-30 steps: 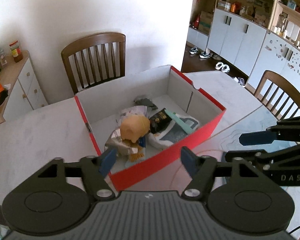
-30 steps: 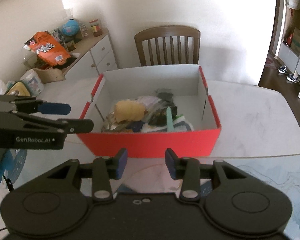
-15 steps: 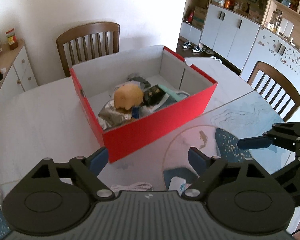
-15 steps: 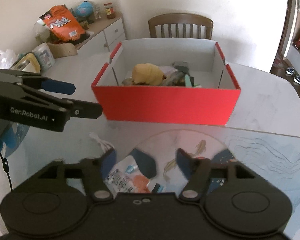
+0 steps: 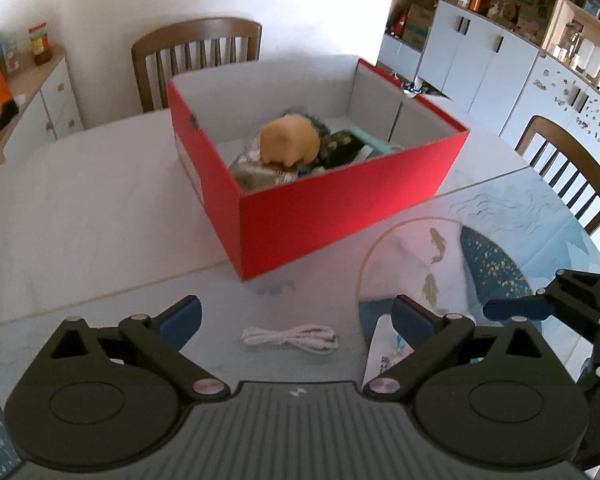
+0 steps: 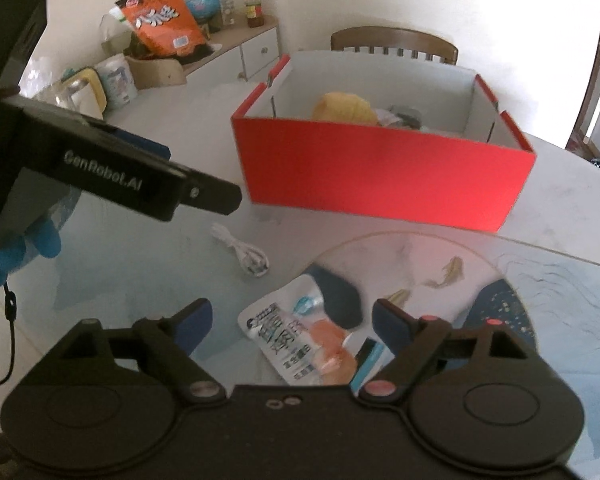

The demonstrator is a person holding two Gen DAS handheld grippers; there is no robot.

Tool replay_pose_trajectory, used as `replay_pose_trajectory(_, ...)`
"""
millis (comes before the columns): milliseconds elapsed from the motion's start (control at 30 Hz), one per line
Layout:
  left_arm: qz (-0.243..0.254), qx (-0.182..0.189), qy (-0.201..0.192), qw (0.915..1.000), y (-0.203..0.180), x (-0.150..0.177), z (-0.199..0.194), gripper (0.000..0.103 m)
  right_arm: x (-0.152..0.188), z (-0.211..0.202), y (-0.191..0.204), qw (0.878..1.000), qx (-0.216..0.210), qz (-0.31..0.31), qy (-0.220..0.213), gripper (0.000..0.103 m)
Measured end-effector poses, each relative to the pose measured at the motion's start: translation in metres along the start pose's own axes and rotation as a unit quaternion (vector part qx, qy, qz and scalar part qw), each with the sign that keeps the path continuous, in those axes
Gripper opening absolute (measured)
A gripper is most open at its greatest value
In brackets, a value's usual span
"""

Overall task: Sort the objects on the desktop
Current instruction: 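Withdraw both tools toward the white cable and sausage pouch on the table, then close the left tool on the white cable while the right tool grips the sausage pouch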

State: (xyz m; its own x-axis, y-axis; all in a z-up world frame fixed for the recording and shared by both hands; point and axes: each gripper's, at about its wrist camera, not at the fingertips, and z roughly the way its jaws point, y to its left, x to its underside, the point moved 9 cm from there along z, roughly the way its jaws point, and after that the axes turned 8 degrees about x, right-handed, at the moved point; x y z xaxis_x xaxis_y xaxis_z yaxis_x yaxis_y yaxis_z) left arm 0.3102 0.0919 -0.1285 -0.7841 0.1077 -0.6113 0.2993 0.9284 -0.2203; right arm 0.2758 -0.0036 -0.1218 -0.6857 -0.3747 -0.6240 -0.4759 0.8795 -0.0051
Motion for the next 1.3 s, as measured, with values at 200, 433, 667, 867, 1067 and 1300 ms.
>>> replay_pose_trajectory(200, 0.002, 0.008, 0.011, 0.9999, 0.005, 0.008, 0.008, 0.101, 0.014, 0.018, -0.001, 1.000, 0.010, -0.009, 0.018, 0.088)
replay_pose_trajectory(433, -0.006, 0.012, 0.023, 0.9997, 0.011, 0.017, 0.018, 0.101, 0.021, 0.027, 0.006, 0.998, -0.001, -0.064, 0.014, 0.092)
replay_pose_trajectory(667, -0.012, 0.012, 0.030, 0.9994, 0.019, 0.023, 0.026, 0.102, 0.030, 0.044, 0.018, 0.994, 0.006, -0.108, 0.020, 0.092)
replay_pose_trajectory(867, -0.019, 0.012, 0.041, 0.9989, 0.024, 0.030, 0.035, 0.101, 0.028, 0.060, 0.018, 0.994, 0.020, -0.109, 0.024, 0.087)
replay_pose_trajectory(1067, -0.016, 0.020, 0.042, 0.9988, 0.023, 0.031, 0.042, 0.101, 0.023, 0.066, 0.006, 0.997, 0.021, -0.065, 0.021, 0.080)
replay_pose_trajectory(1300, 0.001, 0.022, 0.047, 0.9986, 0.015, 0.033, 0.055, 0.102, 0.018, 0.065, -0.016, 0.999, 0.039, -0.026, 0.025, 0.064)
